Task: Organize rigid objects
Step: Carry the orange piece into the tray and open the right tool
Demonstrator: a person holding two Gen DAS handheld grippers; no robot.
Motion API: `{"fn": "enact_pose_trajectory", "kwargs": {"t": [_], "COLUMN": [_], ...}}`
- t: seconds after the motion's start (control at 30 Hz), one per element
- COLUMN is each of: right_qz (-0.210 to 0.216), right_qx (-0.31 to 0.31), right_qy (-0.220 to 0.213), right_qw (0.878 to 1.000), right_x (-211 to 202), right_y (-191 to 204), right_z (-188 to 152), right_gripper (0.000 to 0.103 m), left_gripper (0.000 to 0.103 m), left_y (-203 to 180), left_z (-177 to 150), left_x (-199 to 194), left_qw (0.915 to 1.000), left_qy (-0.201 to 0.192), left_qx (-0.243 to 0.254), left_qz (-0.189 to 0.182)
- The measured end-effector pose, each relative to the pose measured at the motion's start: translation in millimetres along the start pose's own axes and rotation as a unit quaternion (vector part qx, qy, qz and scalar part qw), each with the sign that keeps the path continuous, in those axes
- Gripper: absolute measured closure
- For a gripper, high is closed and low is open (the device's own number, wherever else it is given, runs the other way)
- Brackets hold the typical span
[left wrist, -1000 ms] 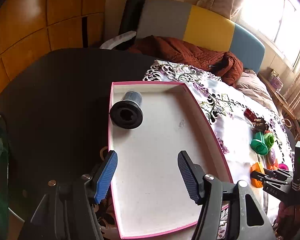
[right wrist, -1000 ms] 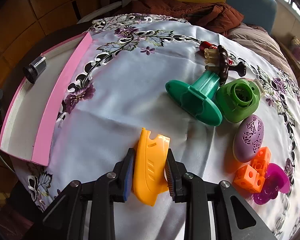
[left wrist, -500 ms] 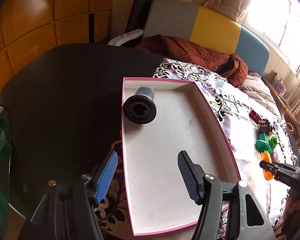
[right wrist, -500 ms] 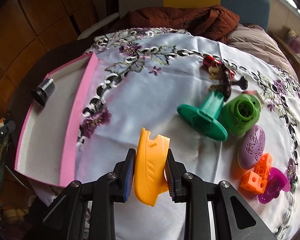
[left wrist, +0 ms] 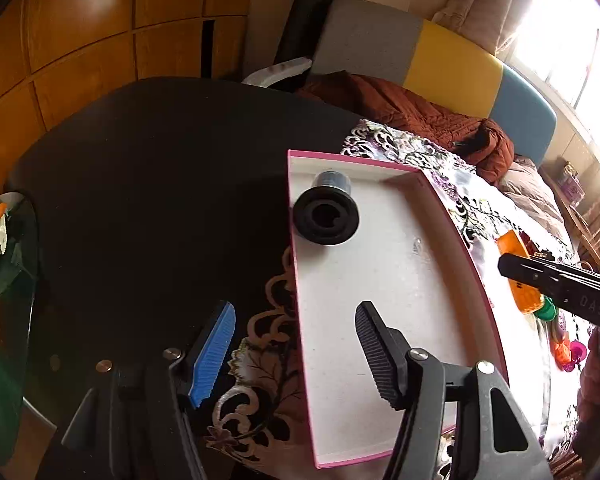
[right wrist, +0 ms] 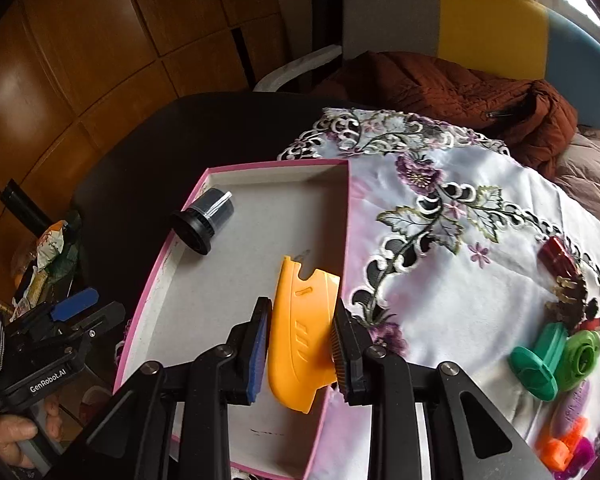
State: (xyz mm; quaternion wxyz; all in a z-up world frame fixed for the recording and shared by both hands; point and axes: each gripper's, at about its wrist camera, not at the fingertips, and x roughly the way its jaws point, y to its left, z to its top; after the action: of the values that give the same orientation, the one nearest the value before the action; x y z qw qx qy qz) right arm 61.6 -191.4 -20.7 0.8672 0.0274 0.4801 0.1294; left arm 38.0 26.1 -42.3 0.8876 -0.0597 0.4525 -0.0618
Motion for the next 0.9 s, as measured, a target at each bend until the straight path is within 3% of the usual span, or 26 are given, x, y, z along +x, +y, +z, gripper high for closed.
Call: {"fn": "enact_pose_trajectory", "kwargs": {"t": [0.37,0.9], "right_qz": [0.014,0.001], "right_qx": [0.004,0.026], "right_qy": [0.039,0.05], "right_qw": [0.999,0.998], "right_x": [51.5,113.7], "right_y": [22.1,35.1], "right_z": [17.6,66.9], "right_gripper": [0.074,0.073], "left_gripper": [0.04,0.041], "left_y": [17.9,28.2], "left_z": [-2.5,-8.1], "left_x": [0.4,8.1], "left_qw": [0.9999,0.9993], "left_qy": [0.002,0.02], "left_qx": [-0.017,-0.031], "left_qz": [0.0,-0.008]}}
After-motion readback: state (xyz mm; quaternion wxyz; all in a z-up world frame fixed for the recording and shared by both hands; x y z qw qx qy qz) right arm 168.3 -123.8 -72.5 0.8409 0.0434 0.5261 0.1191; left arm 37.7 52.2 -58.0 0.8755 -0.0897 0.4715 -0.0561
